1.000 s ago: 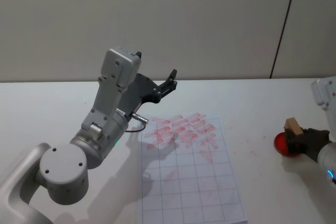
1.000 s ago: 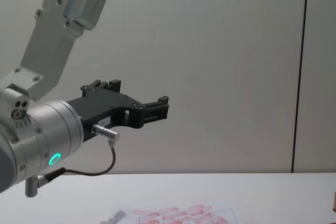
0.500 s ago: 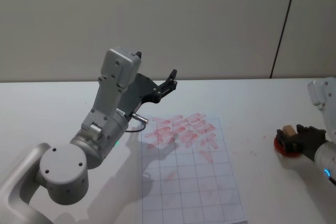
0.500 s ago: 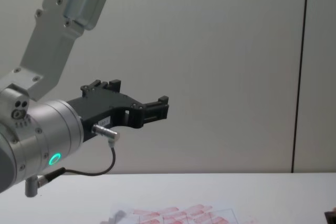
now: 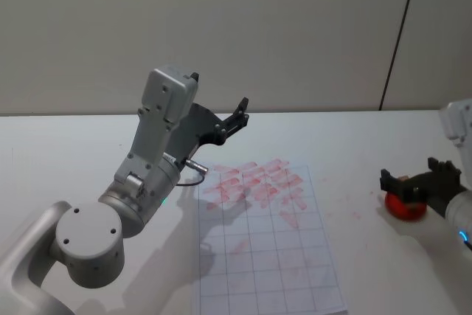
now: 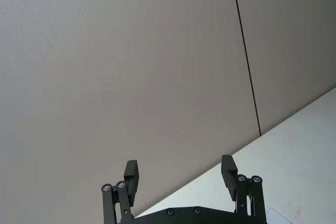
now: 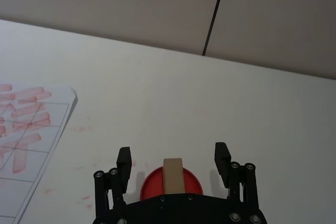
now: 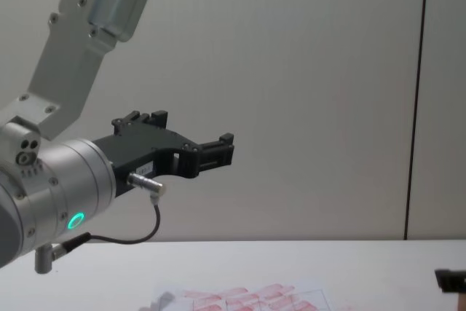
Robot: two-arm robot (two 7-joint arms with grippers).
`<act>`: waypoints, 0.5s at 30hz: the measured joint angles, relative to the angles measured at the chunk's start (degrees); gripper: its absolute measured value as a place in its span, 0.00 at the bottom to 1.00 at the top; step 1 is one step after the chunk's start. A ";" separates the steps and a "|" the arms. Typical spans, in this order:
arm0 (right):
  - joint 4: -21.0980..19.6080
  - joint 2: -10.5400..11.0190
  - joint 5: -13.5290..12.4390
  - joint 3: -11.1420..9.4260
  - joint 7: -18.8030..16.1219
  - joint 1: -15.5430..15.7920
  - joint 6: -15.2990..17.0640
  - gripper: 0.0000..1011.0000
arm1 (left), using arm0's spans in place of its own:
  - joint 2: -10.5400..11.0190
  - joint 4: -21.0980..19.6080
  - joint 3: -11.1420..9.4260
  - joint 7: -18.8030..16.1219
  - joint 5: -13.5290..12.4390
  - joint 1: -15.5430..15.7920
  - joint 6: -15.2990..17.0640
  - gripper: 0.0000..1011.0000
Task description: Use the one hand to pick up the stamp and affix it onto the A4 paper.
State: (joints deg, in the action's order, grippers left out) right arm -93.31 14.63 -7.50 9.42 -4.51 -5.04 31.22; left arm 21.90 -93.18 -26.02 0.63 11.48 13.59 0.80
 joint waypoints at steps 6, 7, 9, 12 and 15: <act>-2.44 0.62 0.06 -0.50 0.43 1.14 -3.26 0.99 | 0.00 0.00 0.00 0.00 0.00 0.00 0.00 0.99; -2.71 0.71 0.08 -0.56 0.47 1.28 -3.67 0.99 | 0.00 0.00 0.00 0.00 0.00 0.00 0.00 0.99; -3.33 0.94 0.13 -0.73 0.57 1.64 -4.51 0.99 | 0.00 0.00 0.00 0.00 0.00 0.00 0.00 0.99; -4.80 1.51 0.32 -1.18 0.79 2.54 -7.01 0.99 | 0.00 0.00 0.00 -0.01 0.00 0.00 0.00 0.99; -5.59 1.87 0.37 -1.45 0.90 3.07 -8.63 0.99 | 0.00 0.00 0.00 -0.01 0.00 0.00 0.00 0.99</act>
State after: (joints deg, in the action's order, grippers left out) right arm -98.90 16.50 -7.14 7.97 -3.61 -1.97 22.59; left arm 21.90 -93.18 -26.02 0.62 11.48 13.59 0.80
